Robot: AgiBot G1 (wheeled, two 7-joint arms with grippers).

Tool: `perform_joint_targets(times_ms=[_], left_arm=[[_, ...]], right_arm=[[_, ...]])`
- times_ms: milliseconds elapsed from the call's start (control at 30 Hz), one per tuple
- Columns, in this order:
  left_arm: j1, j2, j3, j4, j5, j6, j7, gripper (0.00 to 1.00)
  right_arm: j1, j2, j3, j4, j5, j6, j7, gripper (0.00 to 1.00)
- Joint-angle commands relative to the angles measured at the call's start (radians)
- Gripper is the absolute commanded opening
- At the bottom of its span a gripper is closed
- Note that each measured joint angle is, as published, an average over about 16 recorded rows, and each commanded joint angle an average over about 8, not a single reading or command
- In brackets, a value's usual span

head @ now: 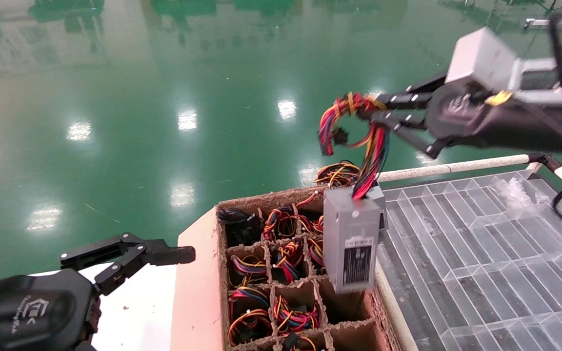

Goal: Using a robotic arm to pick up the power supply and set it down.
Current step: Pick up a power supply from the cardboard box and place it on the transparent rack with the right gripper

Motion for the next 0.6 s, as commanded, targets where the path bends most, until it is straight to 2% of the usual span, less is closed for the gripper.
perform_joint_targets(times_ms=[33,300,600], left_arm=[[0.0,0.0,0.0,0.0,0.0,0.0,0.0,1.0],[0.0,0.0,0.0,0.0,0.0,0.0,0.0,1.0],[0.0,0.0,0.001,0.0,-0.001,0.0,0.0,1.0]], right_arm=[[0.026,0.002,0.004,-0.023,-0.003,-0.006,-0.016,0.0],[0.112,0.014,-0.01,-0.149,-0.049,-0.04,-0.102,0.0],[0.166,0.016,-0.026,-0.291,-0.088,-0.065,-0.207,0.0]])
